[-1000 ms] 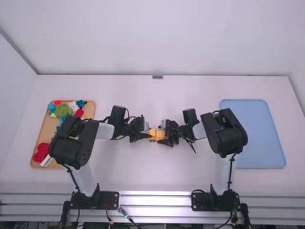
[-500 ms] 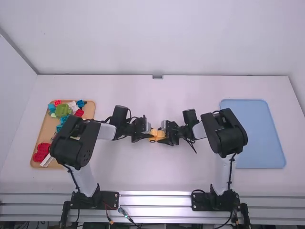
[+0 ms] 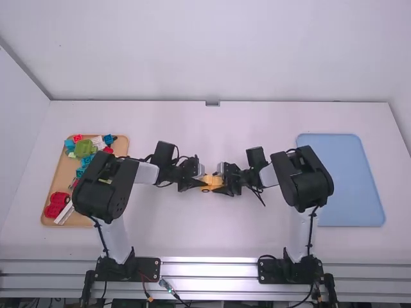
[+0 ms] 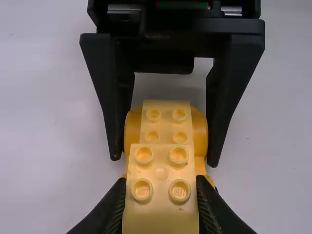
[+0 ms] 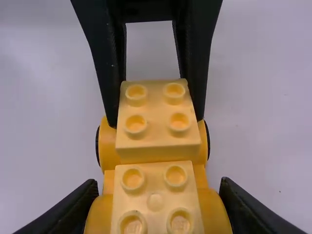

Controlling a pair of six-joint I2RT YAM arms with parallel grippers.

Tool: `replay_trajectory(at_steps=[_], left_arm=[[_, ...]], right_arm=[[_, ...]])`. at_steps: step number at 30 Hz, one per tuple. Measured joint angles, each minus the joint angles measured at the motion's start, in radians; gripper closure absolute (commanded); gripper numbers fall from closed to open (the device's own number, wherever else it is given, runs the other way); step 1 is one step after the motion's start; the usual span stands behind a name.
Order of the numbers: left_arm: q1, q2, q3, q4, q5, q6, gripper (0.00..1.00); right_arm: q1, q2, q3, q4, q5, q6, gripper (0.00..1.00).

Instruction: Assemble lego blocks to make yellow taxi

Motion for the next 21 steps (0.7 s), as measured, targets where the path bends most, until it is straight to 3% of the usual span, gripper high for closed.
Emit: replay_trajectory(at_steps=[11,15,18,21], left_arm=[[0.000,0.000,0.000,0.000,0.001,0.002,0.86],[0.000,0.000,0.000,0.000,0.001,0.003,0.60],[0.000,0.000,-0.001,0.000,0.001,0.005,0.48],[0.000,0.000,-0.001,0.000,0.001,0.006,0.46]], right_arm=[[0.000,0.000,0.000,0.000,0.000,-0.004,0.41],[0.000,0.000,0.000,0.000,0.000,-0.003,0.41],[0.000,0.000,0.000,0.000,0.000,-0.001,0.41],[0.000,0.000,0.000,0.000,0.000,-0.003,0.41]])
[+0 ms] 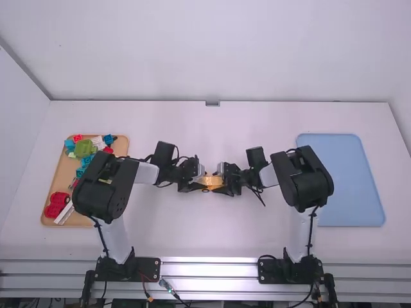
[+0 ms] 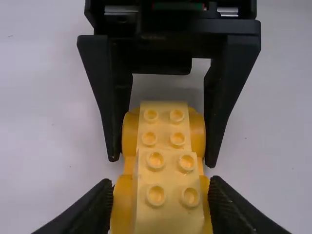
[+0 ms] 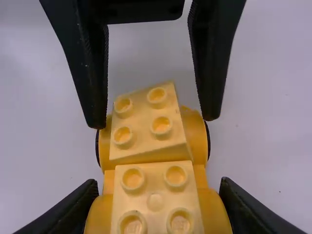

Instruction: Assemble lego blocks to make yellow taxi

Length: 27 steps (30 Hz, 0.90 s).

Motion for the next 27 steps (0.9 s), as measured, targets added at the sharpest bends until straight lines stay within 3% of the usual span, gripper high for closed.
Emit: replay_trajectory(at_steps=[2,5,8,16,19,20,21,22,23,24,27], left_arm=[[0.000,0.000,0.000,0.000,0.000,-0.001,0.45],[0.000,0.000,0.000,0.000,0.000,0.000,0.54],[0.000,0.000,0.000,0.005,0.005,0.003,0.78],[0.001,0.000,0.000,0.003,0.015,-0.006,0.80],[0.001,0.000,0.000,0.000,0.015,-0.019,0.66],[0.001,0.000,0.000,0.000,0.016,-0.021,0.59],[0.001,0.000,0.000,-0.001,0.015,-0.028,0.43],[0.000,0.000,0.000,-0.001,0.015,-0.028,0.35],[0.000,0.000,0.000,-0.001,0.015,-0.028,0.32],[0.000,0.000,0.000,0.000,0.015,-0.028,0.04],[0.000,0.000,0.000,0.012,0.016,-0.032,0.01]], right_arm=[[0.000,0.000,0.000,0.000,0.000,-0.001,0.41],[0.000,0.000,0.000,0.000,0.000,-0.002,0.41],[0.000,0.000,0.000,0.000,0.000,-0.001,0.41],[-0.004,0.000,0.000,0.000,0.000,0.001,0.41],[-0.003,0.000,0.000,0.000,0.000,-0.002,0.41],[-0.003,0.000,0.000,0.000,0.000,-0.001,0.41],[-0.003,0.000,0.000,0.000,0.000,0.000,0.41],[-0.003,0.000,0.000,0.000,0.000,-0.001,0.41],[-0.003,0.000,0.000,0.000,0.000,0.001,0.41],[-0.003,0.000,0.000,0.000,0.000,0.000,0.41],[-0.003,0.000,0.001,-0.001,0.000,0.000,0.38]])
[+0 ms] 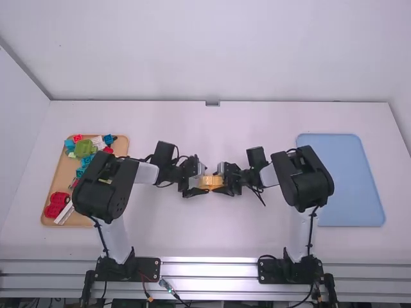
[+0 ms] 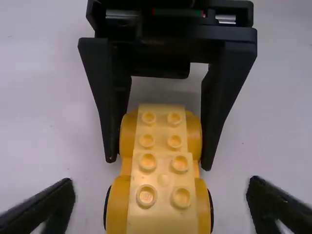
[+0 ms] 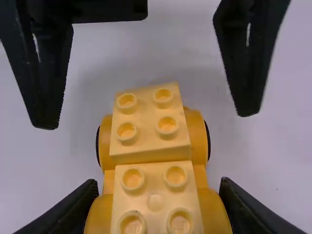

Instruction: Assemble lego blocks to make yellow taxi

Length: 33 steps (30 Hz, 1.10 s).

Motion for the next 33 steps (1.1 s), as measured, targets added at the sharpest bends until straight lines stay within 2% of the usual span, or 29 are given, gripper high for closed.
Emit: replay_trajectory(at_steps=[4,7,8,10,12,13,15,17,21,26,33], left_arm=[[0.000,0.000,0.000,0.049,0.041,0.001,0.01],[0.000,0.000,0.000,0.068,0.069,-0.002,0.12],[0.000,0.000,0.000,0.076,0.077,-0.009,0.24],[0.000,0.000,0.000,0.088,0.084,-0.033,0.37],[0.000,0.000,0.000,0.098,0.103,-0.061,0.65],[0.000,0.000,0.000,0.098,0.117,-0.071,0.75],[0.000,0.000,0.000,0.098,0.143,-0.088,0.83],[0.000,0.000,0.000,0.104,0.177,-0.096,0.95],[0.000,0.000,0.000,0.077,0.173,-0.105,0.98],[-0.011,-0.001,0.000,0.016,0.058,-0.107,0.98],[-0.040,-0.017,0.000,0.043,-0.039,-0.125,0.98]], right_arm=[[0.000,0.000,0.000,0.000,0.001,0.001,0.37],[0.000,0.000,0.000,0.000,0.001,-0.002,0.37],[0.000,0.000,0.000,0.000,0.001,-0.001,0.37],[0.000,0.000,0.000,0.001,0.001,0.002,0.37],[0.000,0.000,0.000,0.001,0.001,0.000,0.37],[0.000,0.000,0.000,0.000,0.001,0.001,0.37],[0.000,0.000,0.000,0.001,0.001,0.000,0.37],[0.000,0.000,0.000,0.000,0.001,0.002,0.37],[0.000,0.000,0.000,0.000,0.001,0.001,0.37],[0.000,0.000,0.000,0.000,0.001,0.000,0.37],[-0.002,0.000,0.001,0.002,0.005,0.002,0.37]])
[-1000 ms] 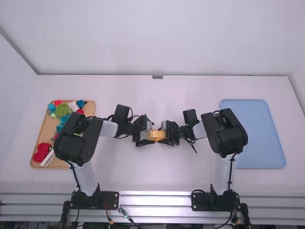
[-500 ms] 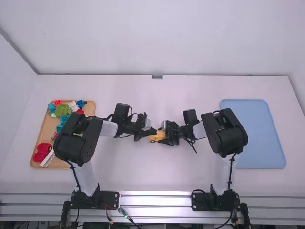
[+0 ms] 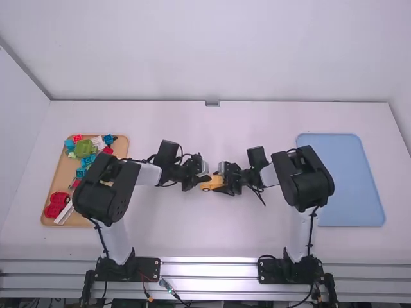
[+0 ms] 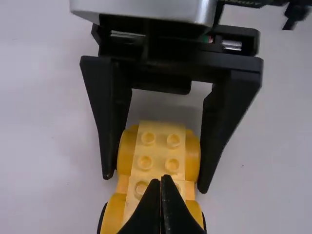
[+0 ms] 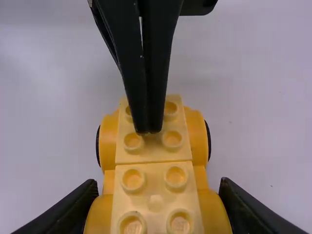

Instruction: Assemble lego blocks to make yellow taxi

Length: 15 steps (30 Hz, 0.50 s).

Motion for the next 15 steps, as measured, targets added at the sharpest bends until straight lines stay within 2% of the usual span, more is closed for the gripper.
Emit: replay_trajectory(at_steps=[15], left_arm=[[0.000,0.042,0.027,-0.027,0.040,0.021,0.98]], right_arm=[[0.000,0.000,0.000,0.001,0.001,0.000,0.37]])
